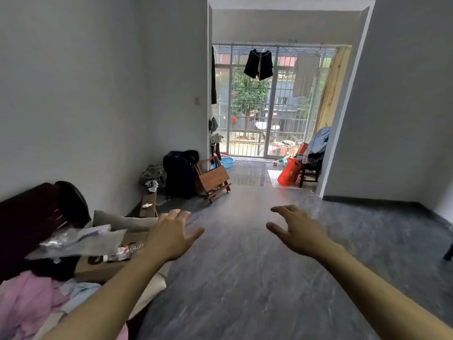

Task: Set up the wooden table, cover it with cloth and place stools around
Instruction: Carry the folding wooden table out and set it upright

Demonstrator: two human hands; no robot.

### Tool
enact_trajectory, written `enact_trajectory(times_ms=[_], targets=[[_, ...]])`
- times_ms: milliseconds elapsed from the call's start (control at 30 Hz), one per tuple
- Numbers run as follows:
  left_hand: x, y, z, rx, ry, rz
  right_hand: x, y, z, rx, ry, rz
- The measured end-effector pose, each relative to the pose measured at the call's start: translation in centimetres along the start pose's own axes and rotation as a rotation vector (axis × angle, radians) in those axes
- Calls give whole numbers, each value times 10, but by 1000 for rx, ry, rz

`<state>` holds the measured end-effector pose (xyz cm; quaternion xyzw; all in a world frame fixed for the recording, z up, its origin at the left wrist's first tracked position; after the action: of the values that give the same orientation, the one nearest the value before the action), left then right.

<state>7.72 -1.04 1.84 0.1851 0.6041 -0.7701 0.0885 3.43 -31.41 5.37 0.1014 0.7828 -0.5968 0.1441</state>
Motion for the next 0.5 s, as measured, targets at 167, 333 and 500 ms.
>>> enact_trajectory(times_ms=[167,333,500], targets=[[-99,37,29,-4,-5,-16,-93,18,43,-62,26,-5],[-191,66,41,-27,4,-17,-181,27,78,-31,17,-3],[-271,98,33,-15,-10,3,-261,51,104,-29,21,15]])
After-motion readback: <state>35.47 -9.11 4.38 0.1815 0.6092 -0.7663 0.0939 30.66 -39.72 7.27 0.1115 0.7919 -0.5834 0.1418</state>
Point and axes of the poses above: each hand's wrist, its own x-axis away from the middle knuckle, its own y-axis out of the palm, z = x × y, the point moved 8 cm from there along -x, towards the middle knuckle, and after that the axes turned 10 degrees about z, right-handed, at the moved point
